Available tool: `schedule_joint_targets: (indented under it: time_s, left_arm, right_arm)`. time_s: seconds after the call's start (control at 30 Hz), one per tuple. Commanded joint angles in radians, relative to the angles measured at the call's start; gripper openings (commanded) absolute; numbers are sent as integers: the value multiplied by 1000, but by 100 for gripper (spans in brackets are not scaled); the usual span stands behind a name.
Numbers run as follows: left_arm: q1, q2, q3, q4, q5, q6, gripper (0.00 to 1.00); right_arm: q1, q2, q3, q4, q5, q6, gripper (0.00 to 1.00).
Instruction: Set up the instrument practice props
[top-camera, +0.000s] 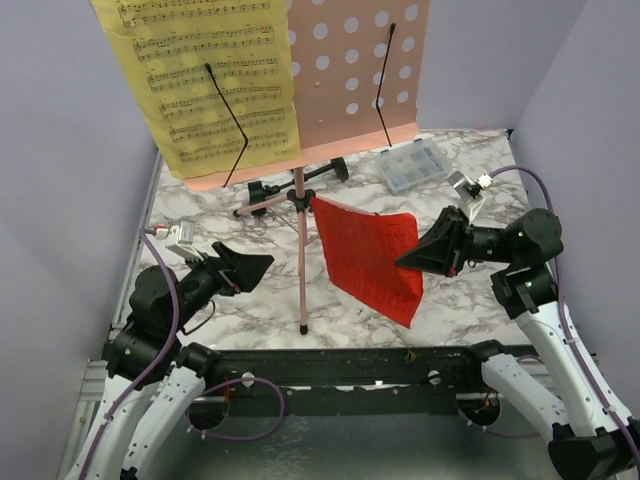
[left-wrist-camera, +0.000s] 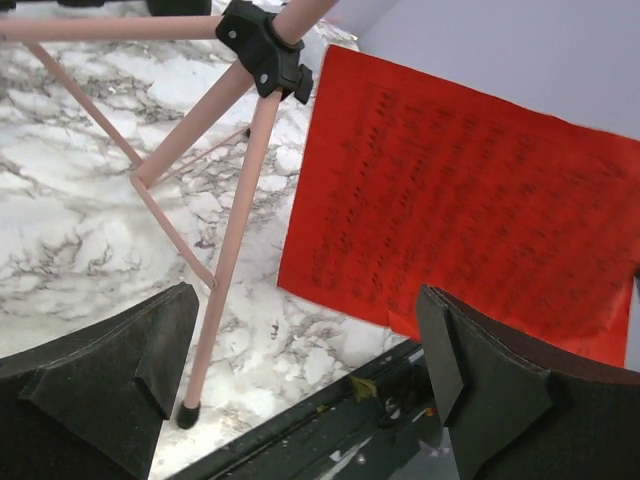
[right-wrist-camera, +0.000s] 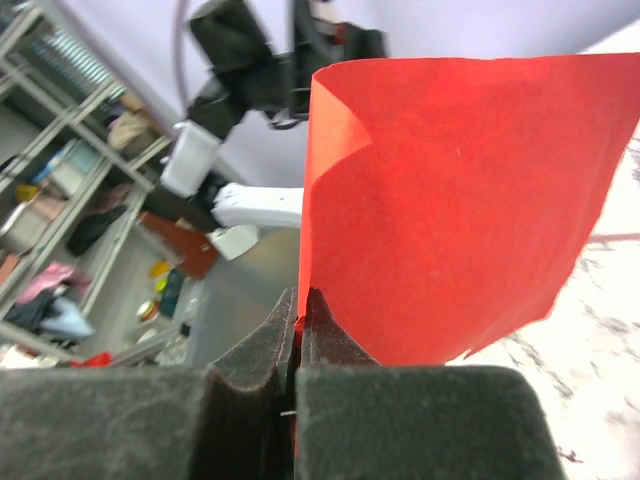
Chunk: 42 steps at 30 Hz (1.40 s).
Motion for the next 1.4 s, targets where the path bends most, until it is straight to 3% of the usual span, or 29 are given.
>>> schedule_joint_targets:
  time_s: [0.0,0.1,0.23,0.37,0.67,0.87,1.1,1.37]
  left_arm:
    - [4,42,50,-23,-46,-169,99]
    - [5,46,68,-18,-59,-219,99]
    - [4,20,64,-16,-86,-309,99]
    - [5,-53,13,4,-97,-467,99]
    - [2,-154,-101,78,-111,-587,99]
    - [3,-209,-231,189,-82,-757,99]
    - [3,-146,-311,285,-25,-836,99]
    - [3,-52,-302,340,77,-879,99]
  right_arm:
    - [5,9,-25,503,-181,425,1]
    - [5,54,-44,722,-175,590,1]
    - [5,96,-144,1133,-82,847,1]
    - [7,116,-263,1313,149,944,1]
    - [11,102,-470,1341,485,879,1]
    - [19,50,-553,1302,667,858,1]
    - [59,54,-589,1293,756,804,1]
    - [213,133,-576,1341,847,732,1]
